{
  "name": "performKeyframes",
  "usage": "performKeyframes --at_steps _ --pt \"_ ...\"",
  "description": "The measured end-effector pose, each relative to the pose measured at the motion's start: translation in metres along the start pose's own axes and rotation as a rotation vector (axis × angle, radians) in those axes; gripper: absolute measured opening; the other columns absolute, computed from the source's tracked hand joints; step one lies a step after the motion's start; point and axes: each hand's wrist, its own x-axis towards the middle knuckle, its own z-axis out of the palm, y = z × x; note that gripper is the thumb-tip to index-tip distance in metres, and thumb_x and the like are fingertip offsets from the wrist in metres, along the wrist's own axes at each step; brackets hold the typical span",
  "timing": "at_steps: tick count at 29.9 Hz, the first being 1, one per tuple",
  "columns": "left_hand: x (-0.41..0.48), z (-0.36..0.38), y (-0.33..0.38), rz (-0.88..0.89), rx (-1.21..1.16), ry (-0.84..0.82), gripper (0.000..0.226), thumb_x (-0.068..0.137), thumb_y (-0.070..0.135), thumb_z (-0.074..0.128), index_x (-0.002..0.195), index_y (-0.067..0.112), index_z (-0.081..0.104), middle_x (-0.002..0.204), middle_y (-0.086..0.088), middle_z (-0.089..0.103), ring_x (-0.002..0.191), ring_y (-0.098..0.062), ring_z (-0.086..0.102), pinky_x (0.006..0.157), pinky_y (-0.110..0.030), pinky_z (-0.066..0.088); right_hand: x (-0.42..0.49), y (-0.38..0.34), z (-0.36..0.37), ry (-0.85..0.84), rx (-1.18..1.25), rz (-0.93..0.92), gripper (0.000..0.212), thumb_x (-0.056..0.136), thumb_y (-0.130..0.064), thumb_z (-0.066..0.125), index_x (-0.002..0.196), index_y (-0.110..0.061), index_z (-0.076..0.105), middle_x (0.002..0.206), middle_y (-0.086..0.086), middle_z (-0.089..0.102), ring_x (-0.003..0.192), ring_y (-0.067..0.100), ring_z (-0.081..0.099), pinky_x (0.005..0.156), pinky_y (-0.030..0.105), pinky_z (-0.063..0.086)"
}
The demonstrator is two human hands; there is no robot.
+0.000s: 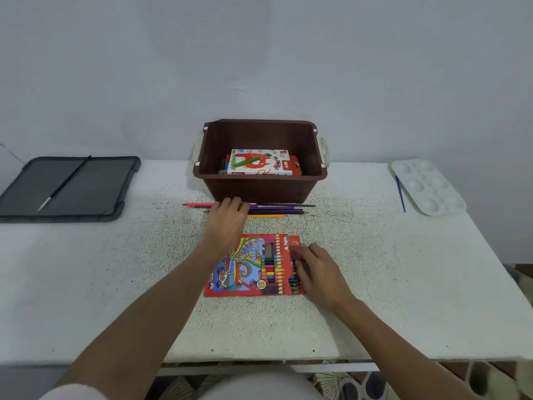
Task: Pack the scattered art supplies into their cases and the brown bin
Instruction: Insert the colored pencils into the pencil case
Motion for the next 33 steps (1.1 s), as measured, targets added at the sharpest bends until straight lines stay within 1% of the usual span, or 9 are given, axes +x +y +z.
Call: performKeyframes --at_steps 4,8,10,13,17,22,28,31,33 --pt "-0.017 0.002 -0.003 -0.054 -0.324 0.239 0.018 0.091 0.012 0.061 0.108 0.008 0.063 0.096 -0.007 0.063 0.081 -0.021 0.061 0.066 -0.033 0.054 0.001 -0.001 -0.003 0.012 0.005 -0.003 0.031 0.100 -0.027 0.047 0.127 -0.017 0.056 0.099 -0.001 0.054 0.087 0.014 0.054 0.070 0.031 0.050" --pt "-0.037 -0.012 0.005 -0.183 -0.680 0.323 0.022 0.091 0.007 0.059 0.112 0.005 0.063 0.097 -0.003 0.062 0.079 -0.012 0.059 0.065 -0.024 0.054 0.002 -0.006 -0.005 0.047 -0.006 -0.028 0.033 0.099 -0.033 0.042 0.120 -0.015 0.060 0.097 -0.001 0.055 0.083 0.012 0.054 0.067 0.027 0.050" --pt "-0.046 -0.019 0.012 -0.282 -0.869 0.284 0.015 0.090 0.005 0.062 0.104 0.008 0.063 0.093 0.000 0.064 0.079 -0.010 0.062 0.067 -0.024 0.056 0.004 -0.011 -0.006 0.057 -0.001 -0.050 0.039 0.098 -0.037 0.038 0.118 -0.012 0.061 0.099 -0.001 0.055 0.082 0.010 0.052 0.067 0.025 0.048" --pt "-0.057 -0.029 0.021 -0.445 -1.264 0.144 0.010 0.089 0.008 0.068 0.097 0.011 0.065 0.091 0.002 0.072 0.085 -0.008 0.070 0.079 -0.024 0.056 0.010 -0.020 -0.008 0.086 0.022 -0.094 0.028 0.098 -0.027 0.050 0.117 -0.010 0.062 0.102 0.001 0.056 0.085 0.012 0.054 0.069 0.023 0.046" --pt "-0.068 -0.039 0.034 -0.487 -1.517 0.048 0.011 0.084 0.003 0.072 0.092 0.010 0.070 0.090 -0.001 0.075 0.090 -0.013 0.071 0.084 -0.027 0.056 0.020 -0.035 -0.011 0.127 0.061 -0.152 0.028 0.098 -0.029 0.048 0.116 -0.011 0.062 0.099 0.002 0.055 0.084 0.015 0.055 0.066 0.027 0.049" --pt "-0.075 -0.037 0.043 -0.462 -1.627 -0.044 0.015 0.081 0.002 0.075 0.093 0.010 0.072 0.091 -0.003 0.076 0.092 -0.018 0.071 0.086 -0.032 0.055 0.023 -0.046 -0.010 0.134 0.070 -0.192 0.033 0.099 -0.031 0.045 0.119 -0.013 0.064 0.097 0.003 0.055 0.085 0.017 0.056 0.068 0.028 0.049" --pt "-0.081 -0.038 0.043 -0.474 -1.657 -0.076 0.011 0.083 0.007 0.073 0.094 0.007 0.072 0.091 -0.006 0.075 0.091 -0.019 0.072 0.081 -0.032 0.057 0.018 -0.038 -0.012 0.145 -0.012 -0.227 0.028 0.097 -0.024 0.047 0.106 -0.007 0.067 0.094 0.004 0.057 0.080 0.016 0.054 0.066 0.024 0.045" --pt "-0.085 -0.039 0.033 -0.565 -1.666 -0.011 0.011 0.085 0.010 0.072 0.095 0.007 0.070 0.089 -0.003 0.075 0.085 -0.014 0.072 0.069 -0.022 0.056 0.013 -0.015 -0.024 0.159 -0.074 -0.204 0.013 0.092 -0.011 0.062 0.100 -0.004 0.070 0.088 0.004 0.058 0.073 0.017 0.054 0.060 0.025 0.045" --pt "-0.090 -0.034 0.022 -0.580 -1.522 0.026 0.015 0.085 0.018 0.072 0.098 0.011 0.069 0.091 0.000 0.074 0.086 -0.013 0.072 0.068 -0.023 0.057 0.009 0.007 -0.036 0.161 -0.131 -0.165 0.010 0.087 -0.004 0.068 0.097 -0.002 0.071 0.083 0.005 0.058 0.068 0.019 0.054 0.055 0.025 0.043"
